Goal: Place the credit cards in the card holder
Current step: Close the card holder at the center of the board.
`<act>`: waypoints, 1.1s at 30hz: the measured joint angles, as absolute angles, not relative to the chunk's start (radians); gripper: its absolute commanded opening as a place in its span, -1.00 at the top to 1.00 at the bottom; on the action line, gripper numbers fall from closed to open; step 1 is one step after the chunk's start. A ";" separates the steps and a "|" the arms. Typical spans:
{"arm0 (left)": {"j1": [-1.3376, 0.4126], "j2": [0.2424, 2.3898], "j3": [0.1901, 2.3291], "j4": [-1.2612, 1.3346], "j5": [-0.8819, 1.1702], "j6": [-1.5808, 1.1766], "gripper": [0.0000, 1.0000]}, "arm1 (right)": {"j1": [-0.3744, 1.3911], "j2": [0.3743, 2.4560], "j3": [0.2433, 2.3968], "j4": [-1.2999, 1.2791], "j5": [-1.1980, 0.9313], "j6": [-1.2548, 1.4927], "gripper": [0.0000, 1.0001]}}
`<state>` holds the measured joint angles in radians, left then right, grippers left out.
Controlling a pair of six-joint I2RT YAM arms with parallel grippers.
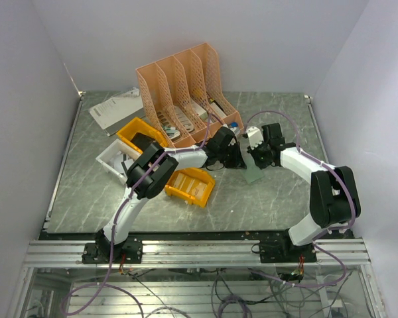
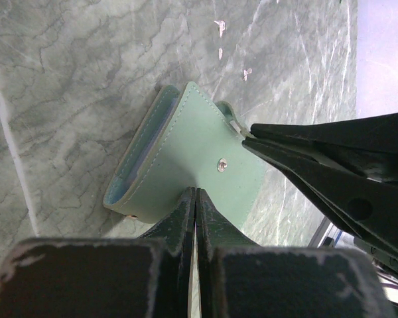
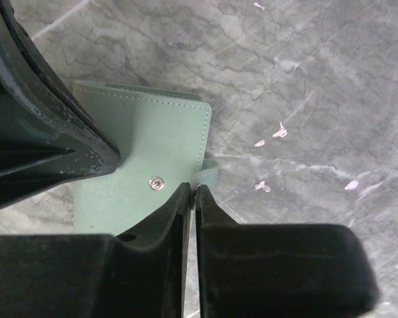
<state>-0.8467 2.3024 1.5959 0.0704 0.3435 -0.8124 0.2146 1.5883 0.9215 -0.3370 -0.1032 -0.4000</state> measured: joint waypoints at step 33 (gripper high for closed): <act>-0.846 2.304 1.596 0.071 0.346 -0.812 0.86 | 0.232 1.589 0.921 -0.358 -0.171 -0.408 1.00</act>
<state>-0.8459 2.3043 1.5959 0.0711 0.3462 -0.8120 0.2321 1.5894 0.9215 -0.3584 -0.1715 -0.4084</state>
